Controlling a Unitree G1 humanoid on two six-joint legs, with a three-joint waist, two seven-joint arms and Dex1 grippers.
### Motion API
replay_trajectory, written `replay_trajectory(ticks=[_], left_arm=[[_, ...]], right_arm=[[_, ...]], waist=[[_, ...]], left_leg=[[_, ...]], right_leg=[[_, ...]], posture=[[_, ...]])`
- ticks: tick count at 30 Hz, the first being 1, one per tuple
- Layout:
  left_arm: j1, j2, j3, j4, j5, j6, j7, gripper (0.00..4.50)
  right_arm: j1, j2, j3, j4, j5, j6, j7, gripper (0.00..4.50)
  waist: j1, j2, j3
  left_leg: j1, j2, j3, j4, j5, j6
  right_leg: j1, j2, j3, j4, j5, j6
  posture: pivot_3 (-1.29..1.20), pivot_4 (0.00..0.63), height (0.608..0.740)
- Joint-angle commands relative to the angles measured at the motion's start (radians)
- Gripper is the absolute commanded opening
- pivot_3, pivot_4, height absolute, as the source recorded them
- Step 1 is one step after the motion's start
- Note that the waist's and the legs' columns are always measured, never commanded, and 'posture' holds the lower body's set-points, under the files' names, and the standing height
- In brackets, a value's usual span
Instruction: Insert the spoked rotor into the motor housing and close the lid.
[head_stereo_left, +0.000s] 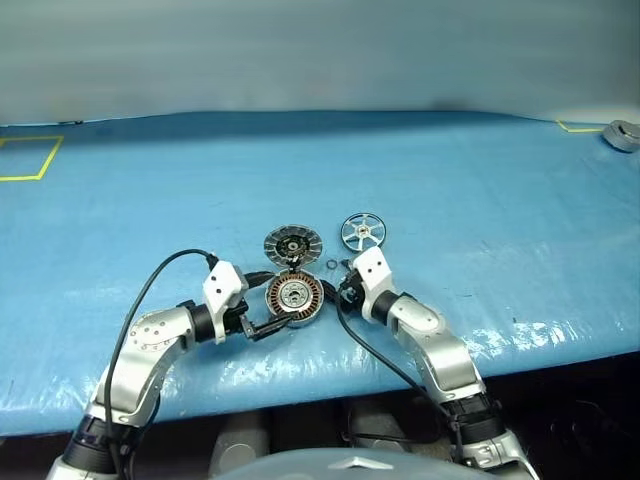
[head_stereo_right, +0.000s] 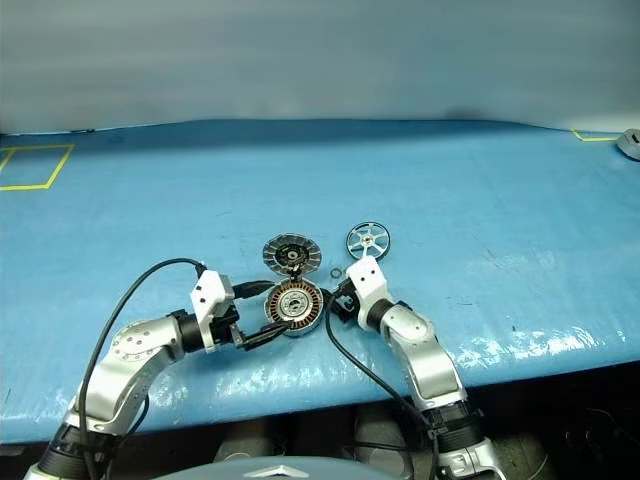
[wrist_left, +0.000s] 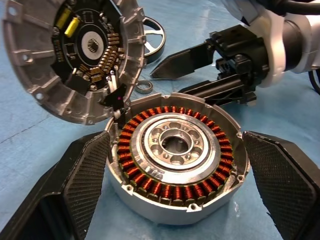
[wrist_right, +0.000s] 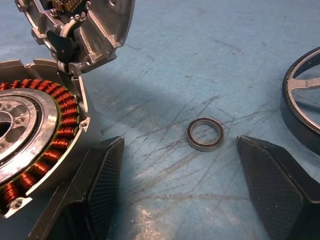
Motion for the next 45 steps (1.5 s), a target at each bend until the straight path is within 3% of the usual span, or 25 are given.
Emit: replay_trajectory(ticks=[1, 13, 16, 23, 24, 34, 45], left_arm=[[-0.001, 0.010, -0.014, -0.046, -0.010, 0.009, -0.017, 4.50], [-0.009, 0.003, -0.025, -0.046, 0.005, 0.019, 0.004, 4.50], [-0.011, 0.003, -0.025, -0.043, 0.006, 0.017, 0.006, 4.50], [-0.017, 0.002, -0.027, -0.033, 0.009, 0.012, 0.004, 4.50], [-0.018, 0.001, -0.026, -0.031, 0.009, 0.012, 0.004, 4.50], [-0.021, -0.001, -0.020, -0.015, 0.008, 0.002, 0.001, 4.50], [0.007, -0.008, -0.011, 0.007, 0.009, -0.037, -0.008, 4.50]], right_arm=[[-0.035, 0.013, -0.008, 0.054, -0.027, -0.050, -0.060, 3.79], [-0.032, 0.012, -0.018, 0.073, -0.012, -0.070, -0.072, 3.79], [-0.018, 0.010, -0.018, 0.078, -0.009, -0.074, -0.069, 3.17], [-0.004, 0.012, -0.006, 0.065, -0.007, -0.069, -0.062, 0.89], [-0.005, 0.012, -0.006, 0.066, -0.007, -0.068, -0.061, 0.74], [-0.001, -0.017, 0.031, 0.003, -0.015, -0.068, -0.026, 0.74], [0.028, -0.157, 0.001, -0.394, 0.085, 0.036, 0.071, 0.74]], waist=[[-0.001, 0.000, 0.000], [0.001, 0.000, 0.000], [0.001, 0.000, 0.000], [0.000, 0.000, 0.000], [0.000, 0.000, 0.000], [0.000, 0.000, 0.000], [0.001, 0.000, 0.000]], left_leg=[[0.000, 0.000, 0.000, 0.000, 0.000, 0.000], [0.000, 0.000, 0.000, 0.002, 0.000, 0.000], [0.000, 0.000, 0.000, 0.002, 0.000, 0.000], [0.001, 0.000, 0.000, 0.003, 0.000, 0.000], [0.001, 0.000, 0.000, 0.003, 0.000, 0.000], [0.001, 0.000, 0.000, 0.003, 0.000, 0.000], [0.000, 0.000, 0.000, 0.004, 0.000, 0.000]], right_leg=[[0.000, 0.000, 0.000, 0.000, 0.000, 0.000], [0.001, 0.000, 0.001, 0.001, 0.000, 0.001], [0.001, 0.000, 0.001, 0.001, 0.001, 0.001], [0.001, 0.001, 0.001, 0.002, 0.000, 0.001], [0.001, 0.001, 0.001, 0.002, 0.000, 0.001], [0.001, 0.001, 0.001, 0.002, 0.001, 0.001], [0.001, 0.001, 0.002, 0.002, 0.001, 0.001]], posture=[[0.00, 0.150, 0.740], [0.00, 0.150, 0.740], [0.00, 0.150, 0.740], [0.00, 0.150, 0.740], [0.00, 0.150, 0.740], [0.00, 0.150, 0.740], [0.00, 0.150, 0.740]])
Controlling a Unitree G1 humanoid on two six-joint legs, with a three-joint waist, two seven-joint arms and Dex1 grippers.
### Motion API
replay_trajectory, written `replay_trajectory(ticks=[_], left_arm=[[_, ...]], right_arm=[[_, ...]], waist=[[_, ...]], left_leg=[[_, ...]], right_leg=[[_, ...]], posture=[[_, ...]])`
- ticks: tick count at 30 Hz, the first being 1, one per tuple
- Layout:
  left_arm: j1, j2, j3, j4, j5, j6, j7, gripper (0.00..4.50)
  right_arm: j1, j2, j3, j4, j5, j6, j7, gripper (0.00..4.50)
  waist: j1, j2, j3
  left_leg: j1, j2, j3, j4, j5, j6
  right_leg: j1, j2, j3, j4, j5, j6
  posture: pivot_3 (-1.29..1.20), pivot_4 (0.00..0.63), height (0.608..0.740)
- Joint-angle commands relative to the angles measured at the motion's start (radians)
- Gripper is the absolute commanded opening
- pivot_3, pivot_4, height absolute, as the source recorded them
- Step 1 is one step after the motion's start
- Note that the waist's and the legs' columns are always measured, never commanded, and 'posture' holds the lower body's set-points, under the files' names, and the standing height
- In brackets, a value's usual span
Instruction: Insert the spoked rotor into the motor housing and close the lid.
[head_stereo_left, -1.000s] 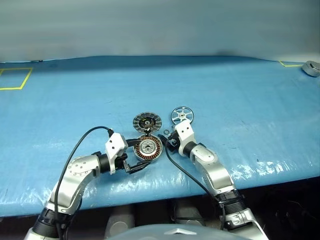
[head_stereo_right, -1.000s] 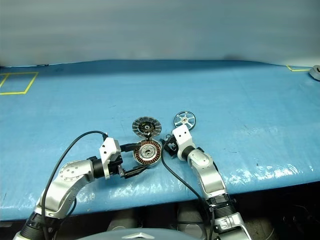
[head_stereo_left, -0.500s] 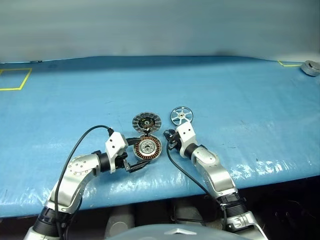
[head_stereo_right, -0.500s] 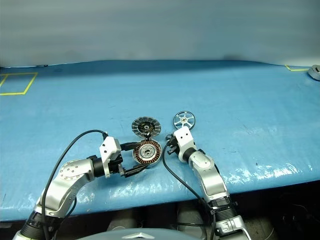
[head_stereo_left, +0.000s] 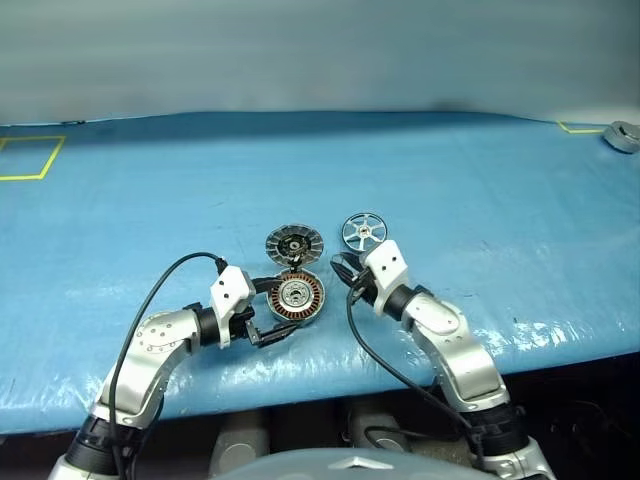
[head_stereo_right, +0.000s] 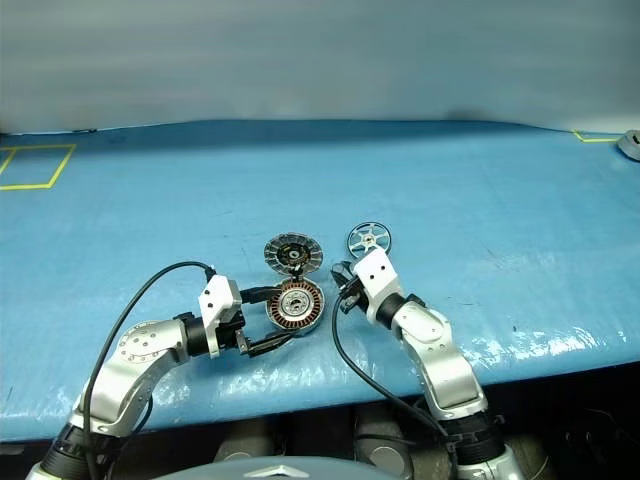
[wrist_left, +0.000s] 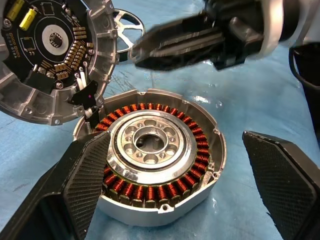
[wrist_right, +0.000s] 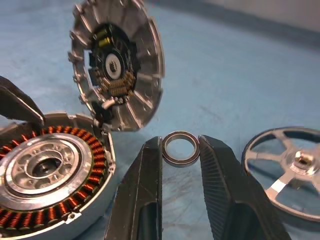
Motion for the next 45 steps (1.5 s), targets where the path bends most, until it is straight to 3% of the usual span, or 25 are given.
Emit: replay_trajectory(ticks=[1, 5, 10, 19, 45], left_arm=[[0.003, -0.006, 0.010, 0.001, -0.002, -0.031, 0.001, 4.50], [0.019, -0.004, 0.016, 0.002, -0.005, -0.045, -0.003, 4.50], [0.028, -0.006, 0.023, 0.006, -0.004, -0.062, 0.000, 4.50], [0.046, -0.014, 0.033, -0.001, -0.005, -0.067, 0.032, 4.50], [0.039, -0.004, 0.038, 0.009, 0.003, -0.071, 0.039, 4.50]], right_arm=[[-0.044, -0.014, 0.016, -0.093, 0.033, 0.047, 0.032, 0.74], [-0.087, -0.039, 0.121, -0.133, 0.082, 0.119, 0.133, 0.74], [-0.117, -0.044, 0.187, -0.053, 0.050, 0.113, 0.147, 0.74], [-0.143, -0.023, 0.179, 0.070, 0.036, 0.095, 0.131, 0.74], [-0.134, -0.024, 0.229, 0.119, 0.010, 0.071, 0.155, 0.74]], waist=[[0.000, 0.000, 0.000], [0.000, 0.000, 0.000], [0.004, 0.000, 0.000], [0.005, 0.000, 0.000], [0.005, 0.000, 0.000]], left_leg=[[0.000, 0.001, 0.000, 0.000, 0.000, 0.000], [0.000, 0.002, 0.000, 0.000, 0.000, 0.000], [-0.001, 0.001, 0.000, 0.000, 0.000, 0.000], [0.000, 0.001, 0.000, 0.002, 0.000, 0.000], [0.000, 0.000, 0.001, 0.001, 0.000, 0.000]], right_leg=[[0.000, 0.001, 0.000, 0.000, 0.000, 0.000], [0.000, 0.002, 0.000, 0.001, 0.000, -0.001], [0.000, 0.001, 0.000, 0.000, 0.000, -0.001], [0.000, 0.001, 0.000, 0.000, 0.000, 0.000], [0.000, 0.001, 0.000, 0.000, 0.002, -0.002]], posture=[[0.00, 0.150, 0.740], [0.00, 0.150, 0.740], [0.00, 0.150, 0.740], [0.00, 0.150, 0.740], [0.00, 0.150, 0.740]])
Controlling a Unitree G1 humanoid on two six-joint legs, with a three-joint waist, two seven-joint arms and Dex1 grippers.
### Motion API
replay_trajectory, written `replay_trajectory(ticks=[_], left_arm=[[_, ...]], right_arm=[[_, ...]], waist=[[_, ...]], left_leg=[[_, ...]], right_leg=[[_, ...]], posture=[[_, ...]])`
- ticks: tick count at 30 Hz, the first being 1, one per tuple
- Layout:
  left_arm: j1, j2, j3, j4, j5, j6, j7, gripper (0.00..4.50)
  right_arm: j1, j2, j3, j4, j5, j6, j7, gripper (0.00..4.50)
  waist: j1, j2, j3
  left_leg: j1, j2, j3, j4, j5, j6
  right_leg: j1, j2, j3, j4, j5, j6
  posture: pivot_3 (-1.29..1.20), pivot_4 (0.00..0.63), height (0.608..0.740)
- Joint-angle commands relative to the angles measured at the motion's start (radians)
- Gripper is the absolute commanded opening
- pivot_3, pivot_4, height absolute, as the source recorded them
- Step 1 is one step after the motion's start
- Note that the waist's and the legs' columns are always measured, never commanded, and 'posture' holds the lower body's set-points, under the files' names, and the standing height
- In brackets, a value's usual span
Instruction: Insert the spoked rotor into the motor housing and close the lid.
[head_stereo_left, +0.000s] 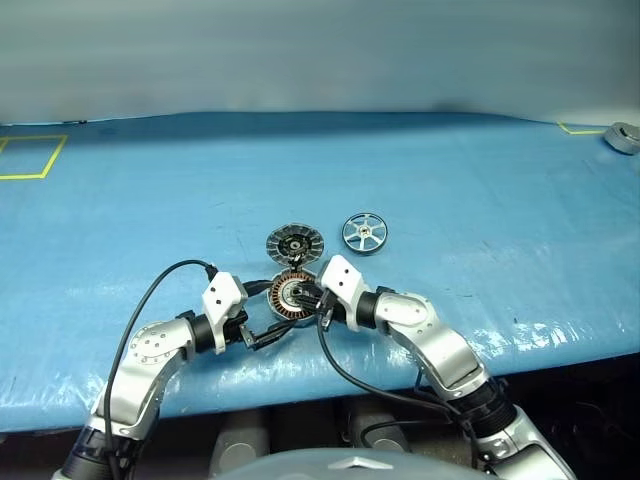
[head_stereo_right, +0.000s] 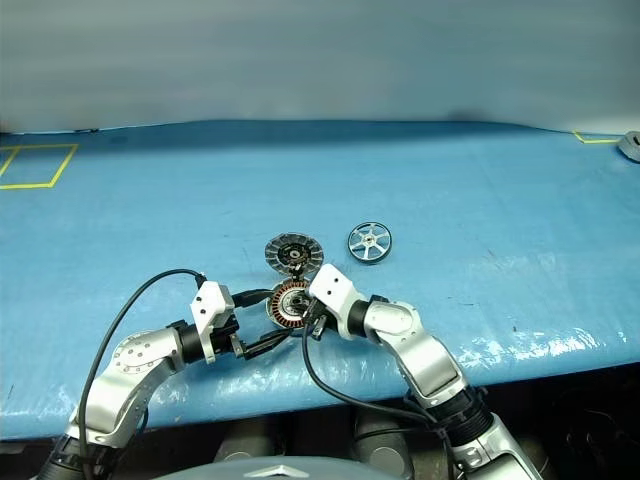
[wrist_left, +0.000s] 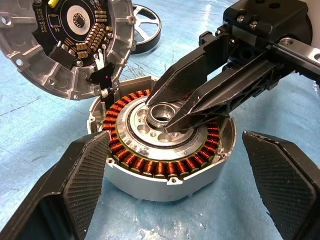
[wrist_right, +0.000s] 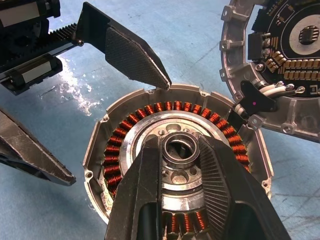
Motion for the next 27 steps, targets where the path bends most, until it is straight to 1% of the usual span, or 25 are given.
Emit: replay_trajectory(ticks=[1, 15, 27], left_arm=[[-0.013, 0.002, 0.013, -0.010, 0.002, -0.023, -0.002, 4.50], [-0.018, 0.005, 0.006, -0.003, 0.023, -0.027, -0.005, 4.50], [-0.017, 0.000, 0.006, -0.002, 0.024, -0.030, -0.002, 4.50]], right_arm=[[-0.001, 0.004, 0.001, -0.007, -0.002, -0.020, 0.004, 0.74], [0.003, 0.011, -0.003, 0.011, -0.011, -0.022, 0.005, 0.74], [0.004, 0.004, 0.024, 0.014, -0.028, -0.034, 0.017, 0.74]], waist=[[0.000, 0.000, 0.000], [0.000, 0.000, 0.000], [0.000, 0.000, 0.000]], left_leg=[[0.000, 0.000, 0.000, 0.000, 0.000, 0.000], [0.000, 0.000, 0.001, 0.000, 0.000, 0.000], [0.000, 0.000, 0.001, 0.000, 0.000, 0.000]], right_leg=[[0.000, 0.000, 0.000, 0.000, 0.000, 0.000], [0.000, 0.000, 0.000, 0.000, 0.000, 0.000], [0.000, 0.000, 0.000, 0.000, 0.000, 0.000]], posture=[[0.00, 0.150, 0.740], [0.00, 0.150, 0.740], [0.00, 0.150, 0.740]])
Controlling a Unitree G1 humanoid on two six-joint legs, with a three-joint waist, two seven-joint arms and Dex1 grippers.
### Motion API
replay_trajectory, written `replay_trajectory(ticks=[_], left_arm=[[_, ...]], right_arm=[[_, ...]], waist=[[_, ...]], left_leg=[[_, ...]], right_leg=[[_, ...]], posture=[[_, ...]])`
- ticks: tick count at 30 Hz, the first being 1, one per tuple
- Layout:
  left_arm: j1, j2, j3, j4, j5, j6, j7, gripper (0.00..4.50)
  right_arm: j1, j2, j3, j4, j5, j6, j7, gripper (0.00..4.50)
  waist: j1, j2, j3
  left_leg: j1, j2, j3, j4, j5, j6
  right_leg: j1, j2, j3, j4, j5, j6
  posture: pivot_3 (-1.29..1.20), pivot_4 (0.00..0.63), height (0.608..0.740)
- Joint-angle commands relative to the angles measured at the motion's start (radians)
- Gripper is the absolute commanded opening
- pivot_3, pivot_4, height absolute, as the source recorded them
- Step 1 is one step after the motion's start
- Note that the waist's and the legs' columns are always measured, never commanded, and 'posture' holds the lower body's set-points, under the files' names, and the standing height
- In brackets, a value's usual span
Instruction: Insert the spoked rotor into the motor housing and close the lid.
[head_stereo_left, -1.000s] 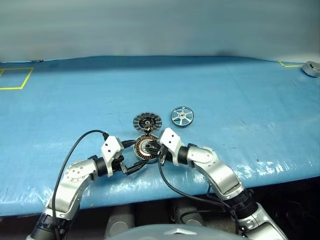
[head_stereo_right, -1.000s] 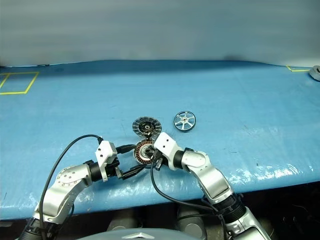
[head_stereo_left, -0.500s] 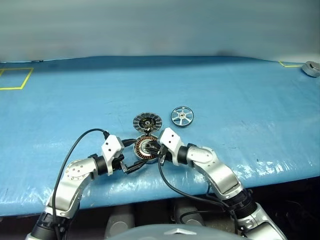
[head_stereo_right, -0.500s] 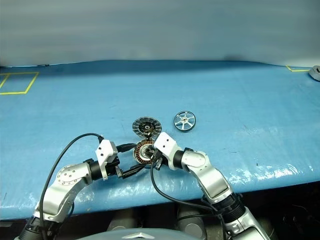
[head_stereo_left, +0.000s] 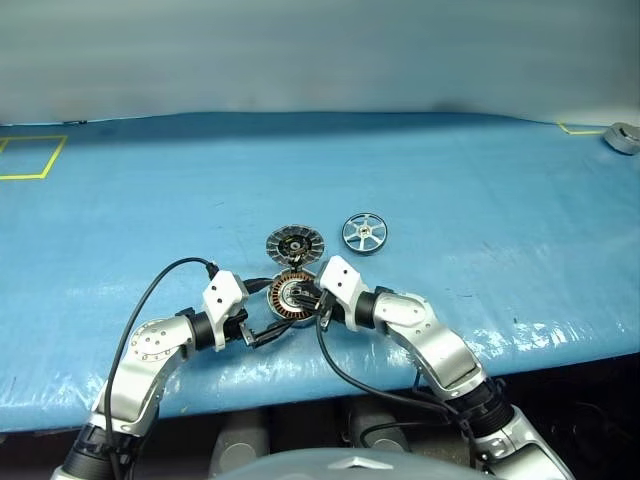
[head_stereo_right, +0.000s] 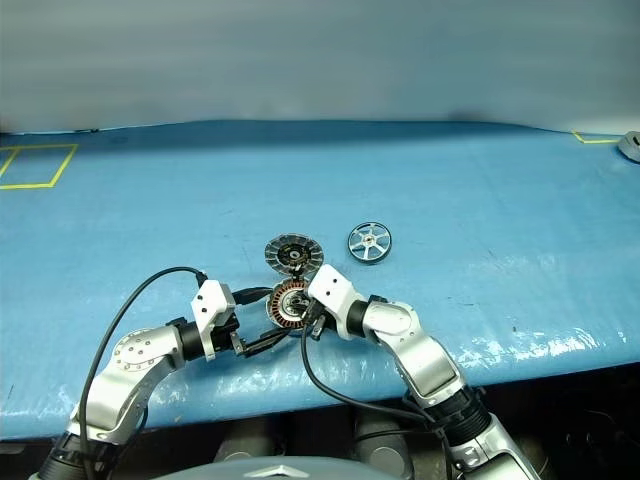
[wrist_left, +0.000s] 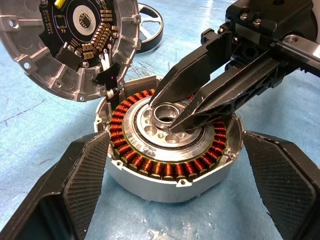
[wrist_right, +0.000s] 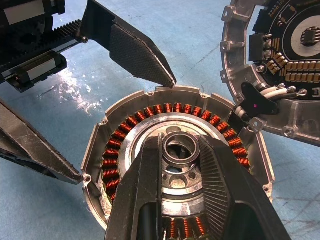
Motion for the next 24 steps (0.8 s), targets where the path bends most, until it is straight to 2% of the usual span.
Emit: replay_trajectory(ticks=[1, 5, 10, 16, 19, 24], left_arm=[[-0.004, 0.000, 0.007, -0.013, -0.002, -0.017, -0.001, 4.50], [-0.001, 0.000, 0.008, -0.013, -0.003, -0.015, 0.000, 4.50], [0.000, 0.000, 0.009, -0.015, -0.005, -0.013, 0.000, 4.50], [0.000, 0.000, 0.008, -0.013, -0.004, -0.015, -0.001, 4.50], [-0.005, 0.000, 0.007, -0.010, -0.004, -0.015, -0.003, 4.50], [-0.011, 0.000, 0.005, -0.005, -0.003, -0.016, -0.005, 4.50]], right_arm=[[0.004, -0.008, 0.016, 0.000, -0.014, -0.018, 0.011, 1.08], [0.006, -0.005, 0.007, -0.001, -0.007, 0.004, 0.005, 2.26], [0.003, 0.002, -0.023, -0.011, 0.003, -0.005, -0.012, 2.26], [0.007, 0.022, -0.083, -0.061, 0.092, -0.012, 0.006, 2.26], [0.002, 0.038, -0.089, -0.057, 0.104, -0.018, 0.002, 1.63], [0.005, 0.050, -0.054, -0.012, 0.067, -0.058, -0.009, 0.07]], waist=[[0.000, 0.000, 0.000], [0.000, 0.000, 0.000], [0.000, 0.000, 0.000], [0.003, 0.000, 0.000], [0.002, 0.000, 0.000], [0.001, 0.000, 0.000]], left_leg=[[0.000, 0.000, 0.000, 0.000, 0.000, 0.000], [0.000, 0.000, 0.000, 0.000, 0.000, 0.000], [0.000, 0.000, 0.000, 0.000, 0.000, 0.000], [0.000, 0.000, 0.000, 0.001, 0.000, 0.000], [0.000, 0.000, 0.000, 0.000, 0.000, 0.000], [0.000, 0.001, 0.000, 0.000, 0.000, 0.000]], right_leg=[[0.000, 0.000, 0.000, 0.000, 0.000, 0.000], [0.000, 0.000, 0.000, 0.000, 0.000, 0.000], [0.000, 0.000, 0.000, 0.000, 0.000, 0.000], [0.000, 0.000, 0.000, 0.000, 0.000, 0.000], [0.000, 0.000, 0.000, 0.000, 0.000, 0.000], [0.000, 0.001, 0.000, 0.000, 0.000, 0.000]], posture=[[0.00, 0.150, 0.740], [0.00, 0.150, 0.740], [0.00, 0.150, 0.740], [0.00, 0.150, 0.740], [0.00, 0.150, 0.740], [0.00, 0.150, 0.740]])
